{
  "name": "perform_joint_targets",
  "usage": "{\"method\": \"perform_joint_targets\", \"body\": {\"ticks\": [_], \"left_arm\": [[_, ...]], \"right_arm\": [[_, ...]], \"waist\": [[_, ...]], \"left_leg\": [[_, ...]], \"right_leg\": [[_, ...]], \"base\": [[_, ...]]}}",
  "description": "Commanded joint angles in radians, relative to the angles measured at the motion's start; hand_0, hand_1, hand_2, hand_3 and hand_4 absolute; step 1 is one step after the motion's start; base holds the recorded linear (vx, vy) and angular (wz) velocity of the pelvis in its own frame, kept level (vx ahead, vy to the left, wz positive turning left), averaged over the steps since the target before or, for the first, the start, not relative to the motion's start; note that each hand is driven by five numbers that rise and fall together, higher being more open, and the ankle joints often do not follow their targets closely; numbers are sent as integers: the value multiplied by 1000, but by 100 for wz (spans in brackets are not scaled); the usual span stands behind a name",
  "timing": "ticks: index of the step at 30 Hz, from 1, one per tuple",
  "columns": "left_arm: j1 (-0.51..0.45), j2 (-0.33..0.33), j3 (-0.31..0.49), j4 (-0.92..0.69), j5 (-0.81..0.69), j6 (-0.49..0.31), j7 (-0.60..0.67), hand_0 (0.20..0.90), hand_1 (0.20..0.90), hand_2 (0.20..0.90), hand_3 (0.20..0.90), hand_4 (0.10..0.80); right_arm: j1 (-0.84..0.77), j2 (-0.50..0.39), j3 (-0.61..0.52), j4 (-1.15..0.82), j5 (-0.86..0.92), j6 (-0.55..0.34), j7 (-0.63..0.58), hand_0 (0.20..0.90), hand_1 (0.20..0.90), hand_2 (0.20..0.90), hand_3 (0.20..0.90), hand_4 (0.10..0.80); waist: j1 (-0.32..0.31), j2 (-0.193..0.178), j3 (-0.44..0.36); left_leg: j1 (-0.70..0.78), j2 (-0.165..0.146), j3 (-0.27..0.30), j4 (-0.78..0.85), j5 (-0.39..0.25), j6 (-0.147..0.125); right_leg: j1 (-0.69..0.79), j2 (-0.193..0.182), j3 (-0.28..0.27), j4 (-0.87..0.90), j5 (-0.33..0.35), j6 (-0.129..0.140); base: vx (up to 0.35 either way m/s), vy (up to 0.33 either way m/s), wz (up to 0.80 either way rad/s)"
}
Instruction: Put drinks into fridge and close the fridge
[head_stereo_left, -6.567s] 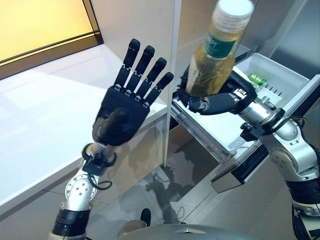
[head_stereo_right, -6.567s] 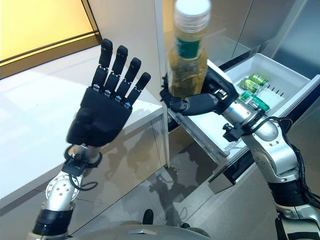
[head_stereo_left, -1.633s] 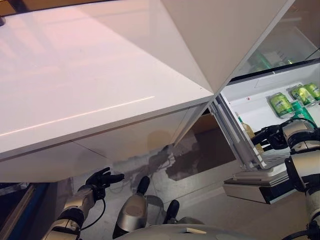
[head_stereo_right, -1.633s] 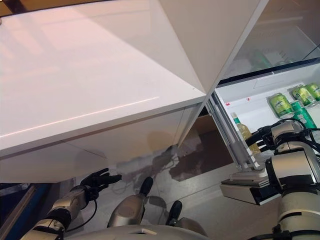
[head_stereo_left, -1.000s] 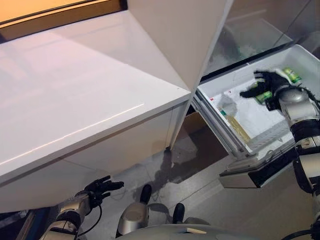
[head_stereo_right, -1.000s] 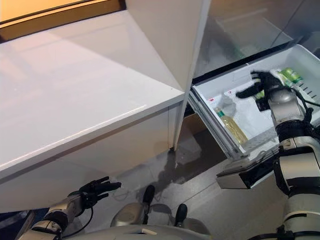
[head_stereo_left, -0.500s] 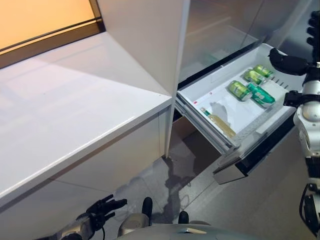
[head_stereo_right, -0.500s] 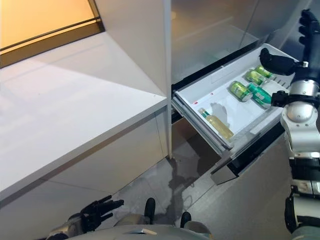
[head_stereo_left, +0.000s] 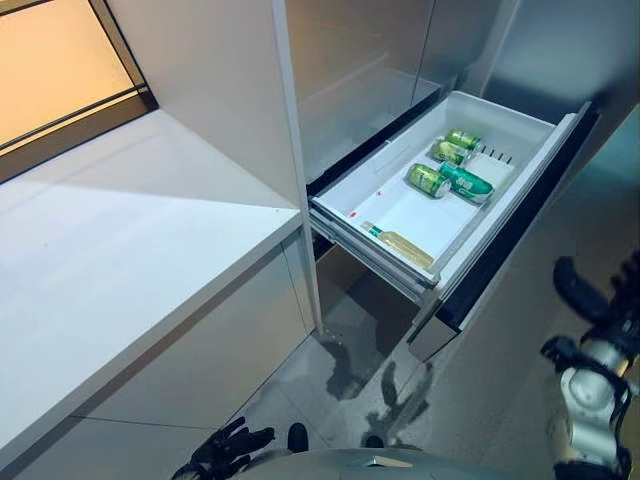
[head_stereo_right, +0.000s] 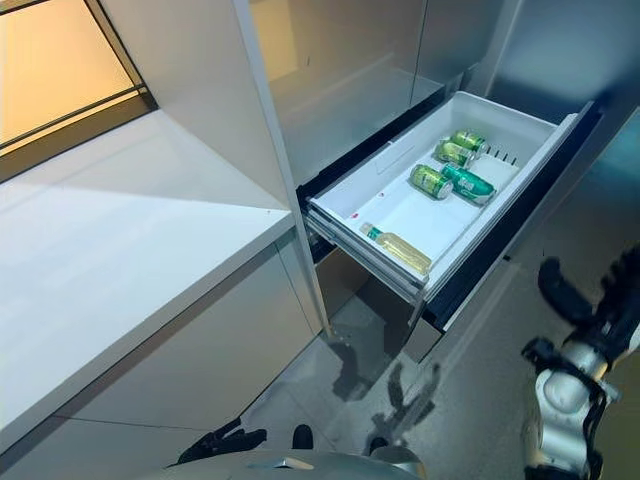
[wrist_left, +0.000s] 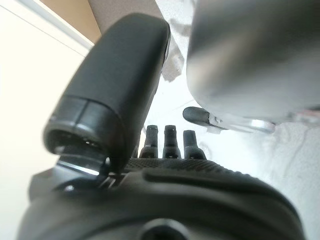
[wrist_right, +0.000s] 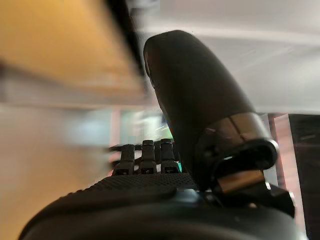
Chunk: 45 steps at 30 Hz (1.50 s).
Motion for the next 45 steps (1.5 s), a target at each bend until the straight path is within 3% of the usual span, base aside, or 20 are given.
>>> {"method": "perform_joint_targets", "body": {"ticks": [1, 4, 10, 16, 26, 35, 45], "left_arm": [[11, 47, 29, -22, 28, -43, -7, 900, 900, 900, 900, 800], [5, 47, 14, -30, 21, -38, -2, 900, 900, 900, 900, 800], [-51, 70, -15, -44, -22, -24, 57, 900, 900, 900, 900, 800], [-114, 84, -55, -52, -60, -8, 80, 900, 900, 900, 900, 800], [-182, 44, -158, -18, -92, -15, 94, 900, 900, 900, 900, 800], [-223, 11, -211, 7, -116, 5, 92, 900, 900, 900, 900, 800], [-273, -3, -274, -8, -149, 58, 89, 900, 900, 900, 900, 800]], "right_arm": [[-49, -36, -26, -75, 2, -147, -27, 900, 900, 900, 900, 800], [-47, -32, 5, -28, 20, -142, -13, 900, 900, 900, 900, 800], [-93, -86, 70, 73, 92, 16, 93, 900, 900, 900, 900, 800], [-196, -146, 154, 119, 110, 95, 179, 900, 900, 900, 900, 800], [-458, -233, 334, 107, -8, 132, 233, 900, 900, 900, 900, 800], [-691, -194, 530, 90, -111, 220, 312, 900, 900, 900, 900, 800], [-940, -80, 754, 176, -134, 375, 365, 900, 900, 900, 900, 800]], "waist": [[11, -15, 3], [7, -12, 30], [10, -3, 89], [27, 11, 134], [57, 80, 185], [77, 124, 203], [124, 157, 217]], "left_leg": [[17, -51, -1, 150, -187, 81], [-1, -59, -4, 217, -218, 87], [-71, -67, -8, 319, -244, 88], [-157, -72, -16, 401, -245, 87], [-230, -80, -35, 451, -216, 68], [-233, -89, -35, 453, -191, 51], [-232, -98, -40, 459, -167, 31]], "right_leg": [[-122, 17, 42, 202, -28, -3], [-136, 12, 37, 244, -49, -17], [-189, 7, 15, 345, -95, -43], [-251, 2, 3, 417, -110, -63], [-312, -11, -7, 484, -126, -87], [-315, -25, -9, 494, -128, -96], [-296, -55, -37, 496, -123, -103]], "base": [[36, -21, -3], [33, -32, 0], [20, -31, 1], [-9, -42, 4], [1, 27, 3], [45, 75, -4], [32, 62, 5]]}}
